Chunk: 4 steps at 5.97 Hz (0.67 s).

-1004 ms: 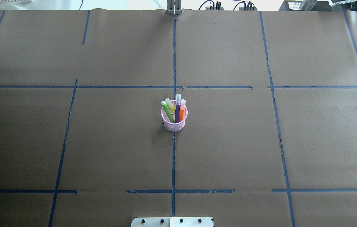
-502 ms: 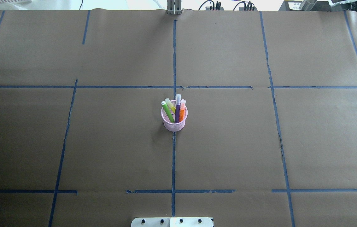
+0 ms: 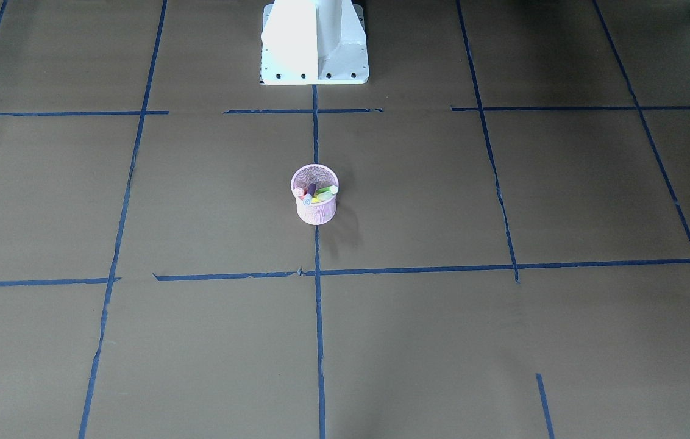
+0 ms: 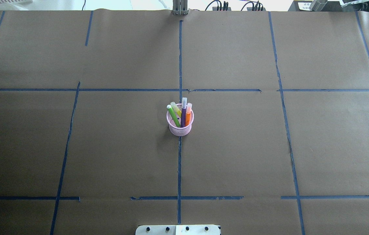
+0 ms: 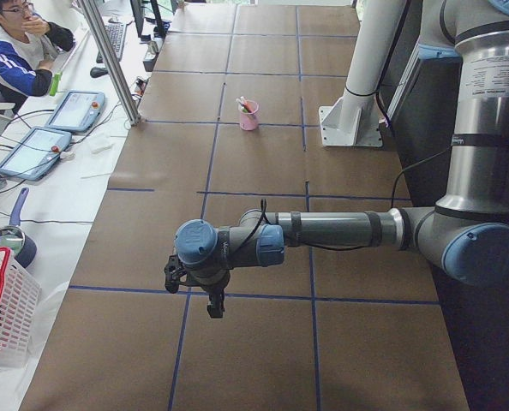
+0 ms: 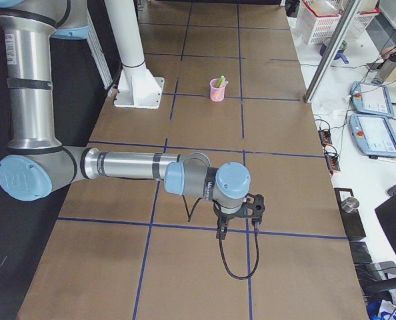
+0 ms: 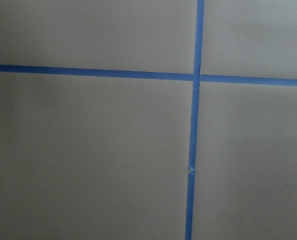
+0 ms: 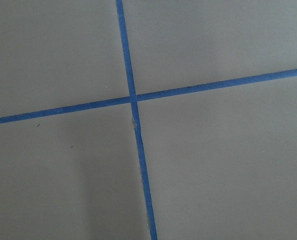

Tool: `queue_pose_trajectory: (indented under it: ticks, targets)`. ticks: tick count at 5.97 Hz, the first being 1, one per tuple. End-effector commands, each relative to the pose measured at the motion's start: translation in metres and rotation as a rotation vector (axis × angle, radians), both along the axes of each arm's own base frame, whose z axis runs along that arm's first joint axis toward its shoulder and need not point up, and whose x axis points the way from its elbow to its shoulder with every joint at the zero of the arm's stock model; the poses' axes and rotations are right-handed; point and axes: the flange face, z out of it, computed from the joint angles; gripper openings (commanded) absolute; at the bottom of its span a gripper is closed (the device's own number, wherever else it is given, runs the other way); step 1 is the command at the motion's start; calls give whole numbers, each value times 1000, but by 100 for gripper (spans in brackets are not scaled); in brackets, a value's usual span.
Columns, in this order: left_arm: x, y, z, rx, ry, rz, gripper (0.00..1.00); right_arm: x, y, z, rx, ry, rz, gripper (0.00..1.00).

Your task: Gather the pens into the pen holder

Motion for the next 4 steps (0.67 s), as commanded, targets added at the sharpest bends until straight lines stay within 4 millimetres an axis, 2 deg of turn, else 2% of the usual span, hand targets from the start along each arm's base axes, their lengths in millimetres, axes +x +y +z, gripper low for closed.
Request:
queue_pose_trajectory:
  ticks: [1, 4]
  targets:
    - [-3, 6, 4, 13, -4, 15, 100, 0, 0, 0, 0, 1, -1, 100]
    - [-3, 9, 9, 2, -6, 15, 100, 0, 2, 1, 7, 0, -10, 100]
